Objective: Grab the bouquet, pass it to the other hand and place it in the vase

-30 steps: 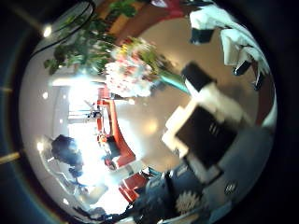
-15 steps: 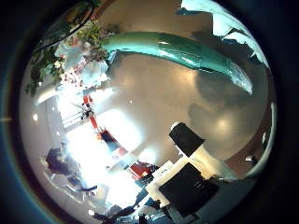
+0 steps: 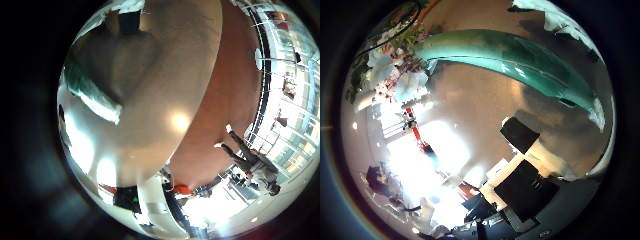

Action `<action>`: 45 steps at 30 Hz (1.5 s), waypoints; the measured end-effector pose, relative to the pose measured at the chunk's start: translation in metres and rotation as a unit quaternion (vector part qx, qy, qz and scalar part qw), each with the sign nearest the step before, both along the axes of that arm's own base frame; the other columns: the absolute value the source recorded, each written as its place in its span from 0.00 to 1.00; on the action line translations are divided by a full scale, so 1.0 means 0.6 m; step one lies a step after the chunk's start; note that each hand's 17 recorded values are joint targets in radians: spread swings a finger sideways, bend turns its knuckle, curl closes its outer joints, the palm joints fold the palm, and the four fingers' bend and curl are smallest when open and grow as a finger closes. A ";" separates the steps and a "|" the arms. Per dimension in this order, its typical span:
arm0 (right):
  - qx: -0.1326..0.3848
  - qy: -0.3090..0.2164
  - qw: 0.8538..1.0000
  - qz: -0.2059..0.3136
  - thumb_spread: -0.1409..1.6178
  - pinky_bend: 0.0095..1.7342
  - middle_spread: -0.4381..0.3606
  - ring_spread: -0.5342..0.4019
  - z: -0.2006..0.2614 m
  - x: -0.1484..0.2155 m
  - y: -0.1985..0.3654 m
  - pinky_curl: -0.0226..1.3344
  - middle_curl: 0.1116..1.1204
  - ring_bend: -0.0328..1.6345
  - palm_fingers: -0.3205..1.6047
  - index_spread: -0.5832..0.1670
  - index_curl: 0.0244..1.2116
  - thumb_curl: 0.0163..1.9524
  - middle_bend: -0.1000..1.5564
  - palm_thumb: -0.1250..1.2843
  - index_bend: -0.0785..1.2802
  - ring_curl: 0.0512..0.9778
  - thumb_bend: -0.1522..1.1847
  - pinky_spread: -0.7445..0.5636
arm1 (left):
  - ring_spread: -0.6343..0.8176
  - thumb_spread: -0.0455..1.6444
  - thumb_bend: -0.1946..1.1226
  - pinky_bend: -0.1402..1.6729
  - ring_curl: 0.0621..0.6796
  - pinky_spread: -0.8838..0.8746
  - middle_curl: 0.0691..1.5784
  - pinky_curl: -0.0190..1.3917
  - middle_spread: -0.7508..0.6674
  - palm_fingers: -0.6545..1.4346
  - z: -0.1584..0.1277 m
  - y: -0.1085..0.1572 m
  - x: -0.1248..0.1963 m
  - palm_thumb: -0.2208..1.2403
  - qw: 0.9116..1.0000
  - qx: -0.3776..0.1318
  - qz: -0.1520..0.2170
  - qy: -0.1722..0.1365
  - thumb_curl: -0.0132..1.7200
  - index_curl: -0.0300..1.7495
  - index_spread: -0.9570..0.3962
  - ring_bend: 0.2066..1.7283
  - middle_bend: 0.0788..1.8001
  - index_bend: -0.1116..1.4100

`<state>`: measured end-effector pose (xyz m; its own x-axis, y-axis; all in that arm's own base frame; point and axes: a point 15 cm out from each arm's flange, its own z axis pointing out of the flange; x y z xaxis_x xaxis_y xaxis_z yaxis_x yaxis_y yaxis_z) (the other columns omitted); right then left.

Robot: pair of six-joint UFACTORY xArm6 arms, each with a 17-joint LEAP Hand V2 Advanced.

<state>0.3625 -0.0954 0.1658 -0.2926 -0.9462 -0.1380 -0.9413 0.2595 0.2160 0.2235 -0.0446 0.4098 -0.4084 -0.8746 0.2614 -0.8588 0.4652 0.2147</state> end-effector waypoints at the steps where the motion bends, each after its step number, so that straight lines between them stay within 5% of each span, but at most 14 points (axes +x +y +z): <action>1: -0.001 -0.001 1.000 -0.001 0.66 0.35 0.43 0.39 -0.002 0.003 0.000 0.28 0.41 0.57 0.33 0.46 0.39 0.24 0.46 0.56 0.29 0.37 0.10 0.60 | 0.81 0.68 0.13 0.18 0.21 0.79 0.14 0.22 0.83 0.39 0.000 0.000 0.001 0.39 1.000 0.000 0.000 0.001 0.19 0.24 0.71 0.15 0.06 0.20; 12: -0.006 0.008 1.000 0.004 0.65 0.36 0.36 0.31 -0.016 0.004 0.002 0.25 0.43 0.61 0.43 0.39 0.39 0.23 0.47 0.58 0.28 0.39 0.10 0.51 | 0.81 0.68 0.13 0.18 0.21 0.79 0.14 0.22 0.83 0.39 -0.003 0.002 0.003 0.39 1.000 0.002 -0.003 0.003 0.19 0.24 0.71 0.15 0.06 0.20; 21: -0.028 0.025 0.999 0.014 0.63 0.49 0.20 0.24 -0.027 -0.003 -0.004 0.27 0.46 0.64 0.63 0.25 0.42 0.23 0.50 0.62 0.29 0.42 0.10 0.28 | 0.81 0.68 0.13 0.18 0.21 0.79 0.14 0.22 0.83 0.39 -0.003 0.004 0.003 0.39 1.000 0.003 -0.002 0.003 0.19 0.24 0.71 0.15 0.06 0.20; 23: -0.027 0.027 0.999 0.017 0.63 0.53 0.17 0.24 -0.026 -0.002 -0.001 0.28 0.47 0.65 0.73 0.21 0.43 0.24 0.50 0.63 0.31 0.42 0.10 0.23 | 0.81 0.68 0.13 0.18 0.21 0.79 0.14 0.22 0.83 0.39 -0.002 0.004 0.003 0.39 1.000 0.003 -0.002 0.002 0.19 0.24 0.71 0.15 0.06 0.20; 27: -0.028 0.023 0.999 0.019 0.62 0.56 0.19 0.27 -0.024 0.003 0.000 0.32 0.54 0.67 0.88 0.20 0.54 0.25 0.61 0.69 0.51 0.47 0.11 0.22 | 0.81 0.68 0.13 0.18 0.21 0.79 0.14 0.22 0.83 0.39 -0.002 0.004 0.002 0.39 1.000 0.003 -0.002 0.002 0.19 0.24 0.71 0.15 0.06 0.20; 36: -0.040 -0.026 0.999 -0.005 0.59 0.75 0.27 0.32 0.029 0.025 -0.021 0.44 0.69 0.82 0.80 0.29 0.72 0.33 0.78 0.89 0.78 0.60 0.19 0.34 | 0.81 0.68 0.13 0.18 0.21 0.79 0.14 0.22 0.83 0.39 0.001 0.005 0.000 0.39 1.000 0.004 0.001 0.000 0.19 0.24 0.71 0.15 0.06 0.20; 45: -0.075 -0.119 0.990 -0.002 0.57 0.79 0.33 0.35 0.157 0.038 -0.032 0.51 0.73 0.87 0.76 0.37 0.77 0.40 0.85 0.92 0.86 0.67 0.20 0.40 | 0.81 0.68 0.13 0.18 0.21 0.79 0.14 0.22 0.83 0.39 0.009 0.009 0.004 0.39 1.000 0.004 0.005 -0.006 0.19 0.24 0.71 0.15 0.06 0.20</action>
<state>0.3853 -0.1146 0.2600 -0.2726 -0.9601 -0.0623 -0.9597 0.2759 -0.0538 0.2262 -0.0395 0.4153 -0.4030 -0.8807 0.2490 -0.8660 0.4549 0.2076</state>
